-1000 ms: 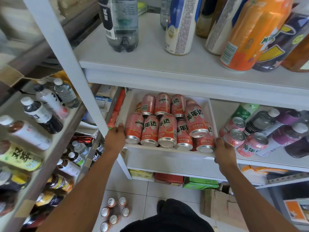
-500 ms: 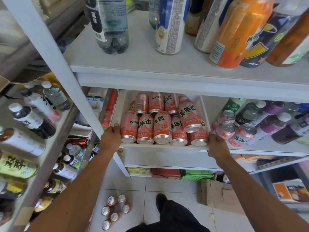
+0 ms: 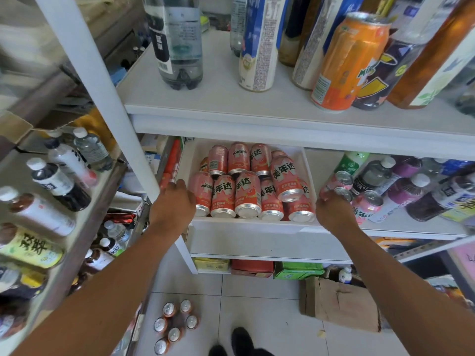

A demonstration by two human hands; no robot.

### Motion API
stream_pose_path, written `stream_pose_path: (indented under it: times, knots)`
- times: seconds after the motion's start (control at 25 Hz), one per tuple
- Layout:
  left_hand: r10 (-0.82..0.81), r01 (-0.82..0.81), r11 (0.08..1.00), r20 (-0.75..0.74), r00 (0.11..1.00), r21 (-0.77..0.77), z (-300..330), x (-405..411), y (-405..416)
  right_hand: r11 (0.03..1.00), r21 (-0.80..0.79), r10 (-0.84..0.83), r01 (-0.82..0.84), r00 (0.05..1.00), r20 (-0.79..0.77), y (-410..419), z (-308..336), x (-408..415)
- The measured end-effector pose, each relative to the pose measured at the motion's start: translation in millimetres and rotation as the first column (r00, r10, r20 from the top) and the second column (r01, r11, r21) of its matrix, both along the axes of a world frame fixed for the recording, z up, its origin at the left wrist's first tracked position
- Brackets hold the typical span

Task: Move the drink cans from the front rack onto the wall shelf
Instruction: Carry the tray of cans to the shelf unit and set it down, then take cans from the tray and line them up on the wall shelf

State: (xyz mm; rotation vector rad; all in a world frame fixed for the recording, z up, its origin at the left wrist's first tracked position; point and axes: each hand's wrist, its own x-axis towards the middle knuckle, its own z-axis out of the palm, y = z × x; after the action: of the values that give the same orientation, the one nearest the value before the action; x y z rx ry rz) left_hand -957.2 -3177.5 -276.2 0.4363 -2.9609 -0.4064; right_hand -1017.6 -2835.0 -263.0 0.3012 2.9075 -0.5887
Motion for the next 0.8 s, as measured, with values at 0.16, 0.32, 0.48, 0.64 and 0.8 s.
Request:
stream_pose_path:
  times: [0.16,0.32,0.48,0.64,0.8]
  knots:
    - [-0.091,0.084,0.983,-0.034,0.995,-0.164,13.8,1.4,29.8,0.984,-0.115,0.122,-0.138,0.983,-0.136,-19.8,25.0,-25.4]
    - [-0.082,0.083,0.983,0.013,0.997,-0.166,23.9,8.8,45.7,0.957,-0.181,0.206,-0.226,0.971,-0.120,-42.7,41.1,-38.9]
    - [-0.016,0.020,0.989,0.029,0.999,-0.150,38.9,23.4,44.1,0.927,-0.188,0.329,-0.325,0.944,-0.010,-59.5,36.5,-55.3]
    - [0.043,-0.039,0.983,0.021,0.999,-0.178,60.8,46.1,32.9,0.918,-0.200,0.358,-0.342,0.933,0.047,-67.3,29.8,-60.9]
    - [0.111,-0.113,0.992,-0.037,0.993,-0.054,80.2,67.7,17.6,0.892,-0.321,0.317,-0.319,0.947,-0.058,-74.0,29.9,-39.2]
